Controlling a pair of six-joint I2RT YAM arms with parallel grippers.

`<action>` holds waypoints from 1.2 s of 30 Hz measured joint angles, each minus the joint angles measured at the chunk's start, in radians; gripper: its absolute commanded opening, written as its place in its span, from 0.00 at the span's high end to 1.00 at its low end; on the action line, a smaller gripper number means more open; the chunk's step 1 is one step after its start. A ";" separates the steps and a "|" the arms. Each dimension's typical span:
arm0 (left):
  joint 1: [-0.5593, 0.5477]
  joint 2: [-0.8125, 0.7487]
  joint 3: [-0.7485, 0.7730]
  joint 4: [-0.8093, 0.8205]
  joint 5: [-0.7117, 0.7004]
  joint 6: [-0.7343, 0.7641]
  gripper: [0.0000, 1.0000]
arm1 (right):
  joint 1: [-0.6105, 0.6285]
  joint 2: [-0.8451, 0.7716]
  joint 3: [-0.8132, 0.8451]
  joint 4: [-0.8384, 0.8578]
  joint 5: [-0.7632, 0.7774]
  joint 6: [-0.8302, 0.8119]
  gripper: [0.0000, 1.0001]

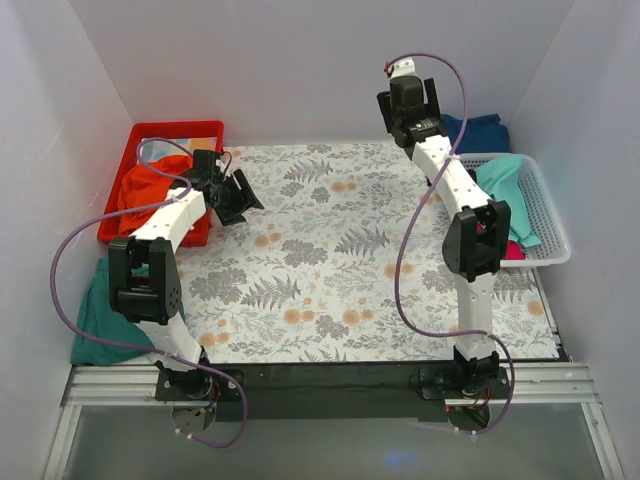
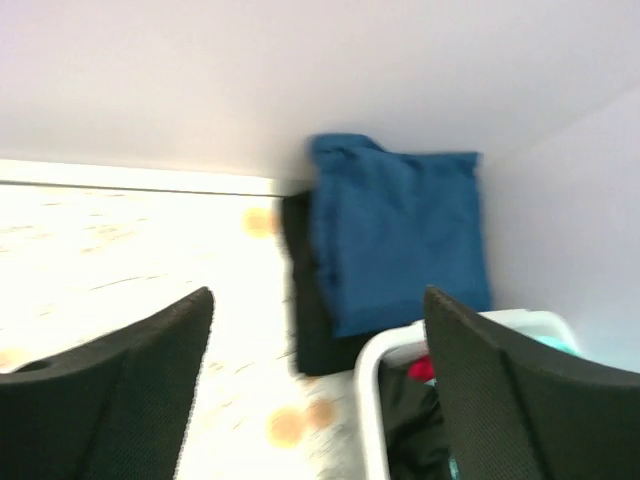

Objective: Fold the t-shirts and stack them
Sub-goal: Put the neatly folded tshirt into the corner of the board with the right arm

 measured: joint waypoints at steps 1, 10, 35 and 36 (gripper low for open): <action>-0.001 -0.002 -0.002 0.007 -0.005 0.007 0.29 | 0.019 -0.039 0.000 -0.039 -0.031 0.023 0.02; -0.002 -0.069 -0.047 0.064 -0.029 0.062 0.28 | 0.113 -0.310 -0.217 -0.294 -0.247 0.245 0.02; -0.002 -0.314 -0.263 0.185 -0.047 0.097 0.28 | 0.296 -0.647 -0.782 -0.187 -0.352 0.442 0.01; -0.002 -0.314 -0.264 0.183 -0.047 0.098 0.27 | 0.298 -0.647 -0.785 -0.188 -0.352 0.442 0.02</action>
